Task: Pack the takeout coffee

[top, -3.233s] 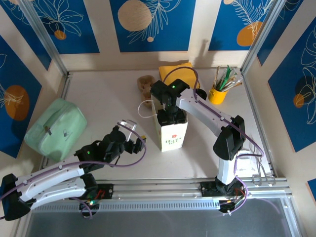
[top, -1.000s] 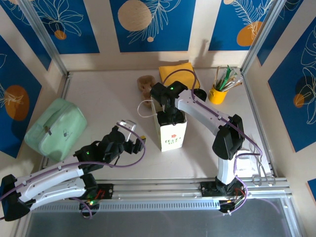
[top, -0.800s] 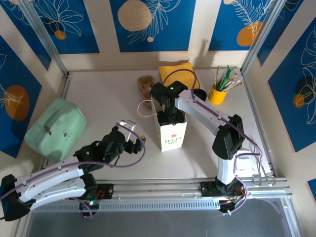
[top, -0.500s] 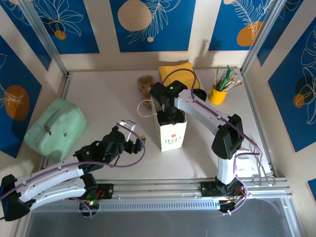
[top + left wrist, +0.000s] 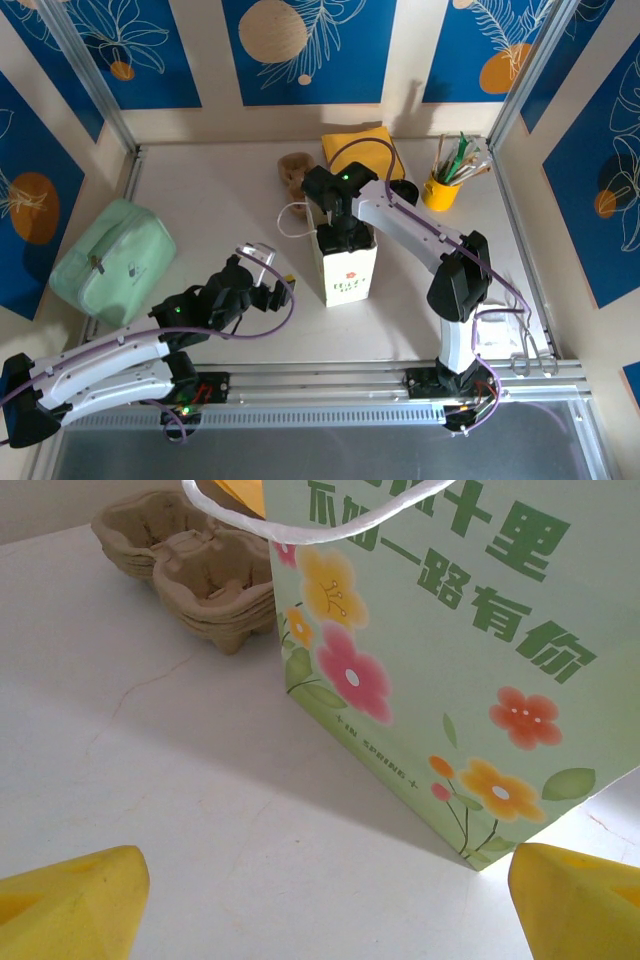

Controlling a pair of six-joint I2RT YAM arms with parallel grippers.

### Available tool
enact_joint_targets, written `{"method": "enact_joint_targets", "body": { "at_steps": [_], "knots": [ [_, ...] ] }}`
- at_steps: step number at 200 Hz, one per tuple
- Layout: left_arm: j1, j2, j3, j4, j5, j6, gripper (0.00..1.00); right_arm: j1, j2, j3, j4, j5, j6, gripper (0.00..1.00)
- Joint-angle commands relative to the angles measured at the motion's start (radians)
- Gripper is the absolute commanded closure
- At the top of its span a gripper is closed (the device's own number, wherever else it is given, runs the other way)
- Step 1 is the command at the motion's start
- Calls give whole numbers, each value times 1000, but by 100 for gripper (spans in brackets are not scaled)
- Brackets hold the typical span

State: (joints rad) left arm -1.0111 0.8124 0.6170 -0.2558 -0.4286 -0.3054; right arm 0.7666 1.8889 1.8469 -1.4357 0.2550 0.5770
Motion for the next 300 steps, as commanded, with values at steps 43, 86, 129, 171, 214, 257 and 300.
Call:
{"method": "enact_joint_targets", "body": {
  "at_steps": [43, 86, 129, 171, 214, 257, 300],
  "knots": [
    [-6, -21, -6, -28, -24, -2, 7, 16, -17, 41, -61, -2, 17, 39],
    [-6, -30, -12, -27, -28, -2, 7, 20, -23, 51, -81, -6, 26, 39],
    [-6, -26, -11, -26, -29, 1, 7, 20, -30, 56, -91, -7, 37, 39],
    [-6, -33, -13, -31, -30, -2, 7, 23, -37, 42, -87, -16, 51, 39],
    [-6, -35, -16, -25, -28, -4, 7, 19, -35, 10, -72, -30, 53, 39],
    [-6, -35, -17, -28, -28, -3, 7, 14, -27, -13, -64, -44, 53, 39],
    [-6, -40, -17, -30, -27, -4, 7, 11, -20, -19, -53, -51, 53, 39]
  ]
}}
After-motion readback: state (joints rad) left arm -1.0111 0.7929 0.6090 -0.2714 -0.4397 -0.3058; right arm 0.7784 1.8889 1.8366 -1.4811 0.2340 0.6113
